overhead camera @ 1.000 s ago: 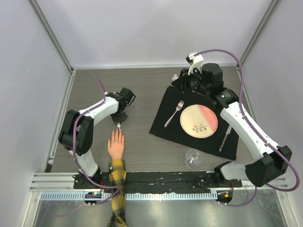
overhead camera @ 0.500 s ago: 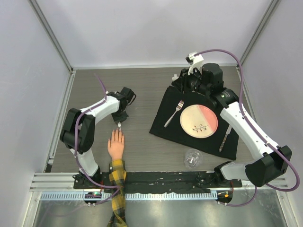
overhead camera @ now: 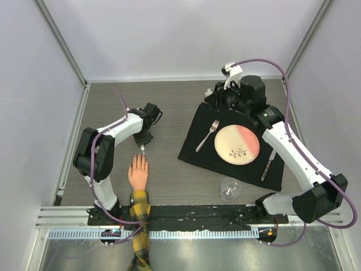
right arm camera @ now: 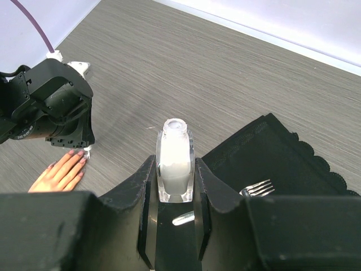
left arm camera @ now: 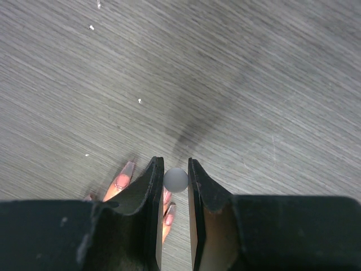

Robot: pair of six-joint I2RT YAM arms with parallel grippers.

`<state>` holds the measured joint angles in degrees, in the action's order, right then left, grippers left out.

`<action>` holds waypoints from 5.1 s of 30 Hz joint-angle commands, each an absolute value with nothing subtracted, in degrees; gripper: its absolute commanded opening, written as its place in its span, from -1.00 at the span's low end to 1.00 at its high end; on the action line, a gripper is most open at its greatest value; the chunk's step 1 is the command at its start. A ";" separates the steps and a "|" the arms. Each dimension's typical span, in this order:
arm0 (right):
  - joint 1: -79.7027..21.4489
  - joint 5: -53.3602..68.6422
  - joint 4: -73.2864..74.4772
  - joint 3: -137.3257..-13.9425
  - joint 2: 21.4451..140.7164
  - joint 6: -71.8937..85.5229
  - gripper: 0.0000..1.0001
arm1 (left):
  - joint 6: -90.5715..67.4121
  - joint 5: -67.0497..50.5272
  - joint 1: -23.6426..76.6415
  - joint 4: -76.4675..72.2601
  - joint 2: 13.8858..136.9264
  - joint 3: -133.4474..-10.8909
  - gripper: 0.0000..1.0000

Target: Paint the nails

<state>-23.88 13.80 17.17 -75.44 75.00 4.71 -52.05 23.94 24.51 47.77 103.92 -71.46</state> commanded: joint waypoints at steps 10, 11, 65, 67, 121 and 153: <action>-24.87 14.41 13.53 -75.41 72.43 3.26 -1.00 | -46.52 22.52 24.08 50.97 93.70 -79.36 -1.00; -25.05 14.59 13.54 -74.37 71.46 2.82 -1.00 | -45.36 21.02 24.08 51.41 92.30 -81.02 -1.00; -36.04 24.70 14.06 -73.48 67.33 -1.67 -1.00 | -25.49 -45.18 27.33 37.88 87.45 -109.15 -0.99; -36.04 24.44 13.97 -73.30 67.06 -1.84 -1.00 | -25.14 -43.78 27.33 38.58 87.89 -109.60 -1.00; -36.12 24.79 13.53 -73.39 67.68 -2.37 -1.00 | -26.81 -45.35 28.56 37.71 89.56 -108.28 -1.00; -36.21 26.10 11.78 -72.51 66.53 -1.50 -1.00 | -26.10 -43.59 29.53 39.47 89.91 -106.79 -1.00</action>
<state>-35.90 25.17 16.80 -71.02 68.62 -1.78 -25.50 -42.89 28.99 40.01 90.15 -106.87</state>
